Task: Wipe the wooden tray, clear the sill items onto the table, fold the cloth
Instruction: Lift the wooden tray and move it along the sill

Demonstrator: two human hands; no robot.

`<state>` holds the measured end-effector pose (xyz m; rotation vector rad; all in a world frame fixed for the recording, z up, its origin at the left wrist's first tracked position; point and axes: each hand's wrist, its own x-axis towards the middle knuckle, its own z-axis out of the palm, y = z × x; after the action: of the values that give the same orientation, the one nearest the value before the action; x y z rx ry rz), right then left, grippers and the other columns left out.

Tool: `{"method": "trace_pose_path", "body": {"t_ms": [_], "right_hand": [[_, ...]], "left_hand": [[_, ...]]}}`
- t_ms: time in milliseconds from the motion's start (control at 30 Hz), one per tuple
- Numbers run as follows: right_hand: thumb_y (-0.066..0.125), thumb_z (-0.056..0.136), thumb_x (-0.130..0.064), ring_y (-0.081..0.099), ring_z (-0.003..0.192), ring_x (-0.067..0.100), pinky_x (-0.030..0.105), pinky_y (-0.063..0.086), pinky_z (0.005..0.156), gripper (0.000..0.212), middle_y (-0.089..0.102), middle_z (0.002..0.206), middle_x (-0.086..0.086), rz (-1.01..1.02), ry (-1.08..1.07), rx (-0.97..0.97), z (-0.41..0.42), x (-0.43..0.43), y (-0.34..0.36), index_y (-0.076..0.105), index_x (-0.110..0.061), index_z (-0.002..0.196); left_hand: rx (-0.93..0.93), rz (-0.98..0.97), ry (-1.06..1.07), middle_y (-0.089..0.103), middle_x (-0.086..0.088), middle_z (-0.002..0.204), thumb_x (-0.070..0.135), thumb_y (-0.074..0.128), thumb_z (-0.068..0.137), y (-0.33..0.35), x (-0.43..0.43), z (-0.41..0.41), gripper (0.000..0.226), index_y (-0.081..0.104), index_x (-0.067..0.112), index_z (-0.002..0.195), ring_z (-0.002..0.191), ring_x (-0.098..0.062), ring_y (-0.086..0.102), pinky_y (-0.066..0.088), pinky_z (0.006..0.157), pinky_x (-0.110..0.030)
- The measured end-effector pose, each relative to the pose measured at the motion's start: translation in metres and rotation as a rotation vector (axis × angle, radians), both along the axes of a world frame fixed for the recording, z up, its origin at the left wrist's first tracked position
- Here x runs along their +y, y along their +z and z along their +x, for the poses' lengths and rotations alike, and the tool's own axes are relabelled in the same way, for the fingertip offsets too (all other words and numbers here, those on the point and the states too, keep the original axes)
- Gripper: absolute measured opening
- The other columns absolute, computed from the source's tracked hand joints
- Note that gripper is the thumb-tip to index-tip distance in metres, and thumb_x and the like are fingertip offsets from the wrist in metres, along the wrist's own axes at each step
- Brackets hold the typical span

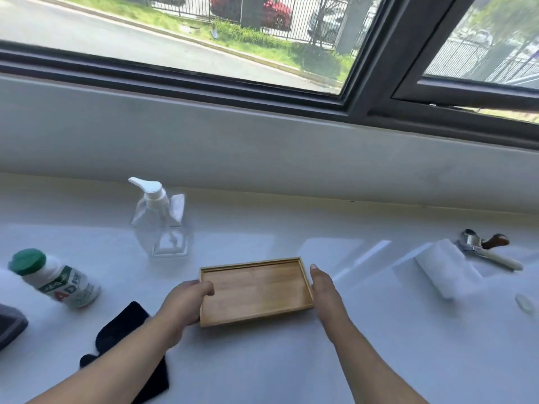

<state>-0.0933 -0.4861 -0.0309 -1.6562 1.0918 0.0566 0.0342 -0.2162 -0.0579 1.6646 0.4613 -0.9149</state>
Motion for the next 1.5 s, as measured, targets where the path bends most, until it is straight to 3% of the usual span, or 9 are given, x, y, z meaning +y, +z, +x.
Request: {"method": "trace_pose_path", "body": {"t_ms": [200,367,567,733,867,1000,1133,1267,1500], "right_hand": [[0.036,0.097,-0.074,0.050,0.138,0.024,0.041,0.033,0.117,0.069,0.057,0.146,0.000,0.056,-0.063,-0.022,-0.005,-0.111,0.011,0.051,-0.031,0.149],[0.034,0.084,-0.081,0.052,0.133,0.021,0.041,0.036,0.113,0.074,0.061,0.138,-0.007,0.043,-0.069,-0.051,0.004,-0.201,0.024,0.053,-0.039,0.142],[0.034,0.080,-0.085,0.052,0.123,0.018,0.040,0.036,0.101,0.060,0.061,0.121,-0.017,0.031,-0.066,-0.050,0.028,-0.281,0.015,0.052,-0.049,0.124],[0.032,0.076,-0.090,0.048,0.124,0.017,0.042,0.039,0.103,0.082,0.054,0.130,-0.014,0.020,-0.058,-0.066,0.059,-0.318,-0.006,0.051,-0.046,0.143],[0.031,0.073,-0.090,0.044,0.116,0.015,0.037,0.032,0.096,0.084,0.051,0.125,-0.015,0.003,-0.048,-0.077,0.079,-0.333,-0.021,0.052,-0.047,0.142],[0.033,0.081,-0.087,0.046,0.139,0.021,0.036,0.032,0.101,0.088,0.049,0.154,-0.009,-0.040,0.009,-0.093,0.091,-0.341,-0.029,0.039,-0.042,0.156],[0.048,0.093,-0.071,0.033,0.151,0.028,0.045,0.038,0.112,0.083,0.039,0.167,-0.002,-0.409,0.185,0.017,0.078,-0.326,-0.031,0.025,-0.035,0.164],[0.051,0.091,-0.063,0.036,0.145,0.026,0.045,0.038,0.117,0.077,0.051,0.156,0.002,-0.773,0.510,0.011,0.063,-0.288,-0.022,0.042,-0.026,0.158],[0.042,0.089,-0.072,0.034,0.147,0.019,0.040,0.033,0.119,0.078,0.050,0.156,-0.004,-0.749,0.708,-0.044,0.053,-0.172,-0.003,0.045,-0.029,0.154]], "left_hand": [[-0.088,0.071,-0.062,0.062,-0.012,0.117,0.017,0.065,0.088,0.023,-0.120,0.012,0.013,0.066,0.014,0.101,0.099,-0.026,0.060,0.057,0.085,-0.047],[-0.090,0.072,-0.089,0.058,-0.010,0.133,0.016,0.064,0.089,0.031,-0.212,0.033,0.037,0.063,0.011,0.126,0.121,-0.031,0.057,0.059,0.085,-0.046],[-0.138,0.089,-0.132,0.059,-0.009,0.134,0.021,0.065,0.087,0.030,-0.297,0.068,0.038,0.064,0.014,0.125,0.122,-0.033,0.058,0.058,0.096,-0.051],[-0.186,0.146,-0.166,0.061,-0.010,0.128,0.029,0.067,0.081,0.021,-0.338,0.099,0.019,0.066,0.022,0.099,0.121,-0.035,0.058,0.049,0.108,-0.050],[-0.221,0.180,-0.156,0.062,-0.010,0.109,0.026,0.067,0.086,0.007,-0.360,0.123,0.023,0.066,0.014,0.106,0.106,-0.032,0.061,0.049,0.095,-0.041],[-0.198,0.121,-0.135,0.067,-0.006,0.076,0.025,0.067,0.086,-0.005,-0.371,0.131,0.032,0.066,0.004,0.110,0.069,-0.022,0.064,0.051,0.078,-0.034],[-0.428,0.310,-0.381,0.043,-0.008,0.162,0.042,0.065,0.086,-0.006,-0.357,0.119,0.085,0.033,0.024,0.162,0.143,-0.030,0.046,0.044,0.107,-0.039],[-0.845,0.584,-0.735,0.035,0.003,0.167,0.062,0.061,0.090,0.014,-0.315,0.090,0.078,0.039,0.029,0.158,0.151,-0.023,0.030,0.038,0.116,-0.045],[-0.799,0.626,-0.612,0.051,0.017,0.150,0.064,0.059,0.091,0.056,-0.185,0.028,0.058,0.052,0.036,0.142,0.136,-0.010,0.045,0.045,0.098,-0.033]]}}
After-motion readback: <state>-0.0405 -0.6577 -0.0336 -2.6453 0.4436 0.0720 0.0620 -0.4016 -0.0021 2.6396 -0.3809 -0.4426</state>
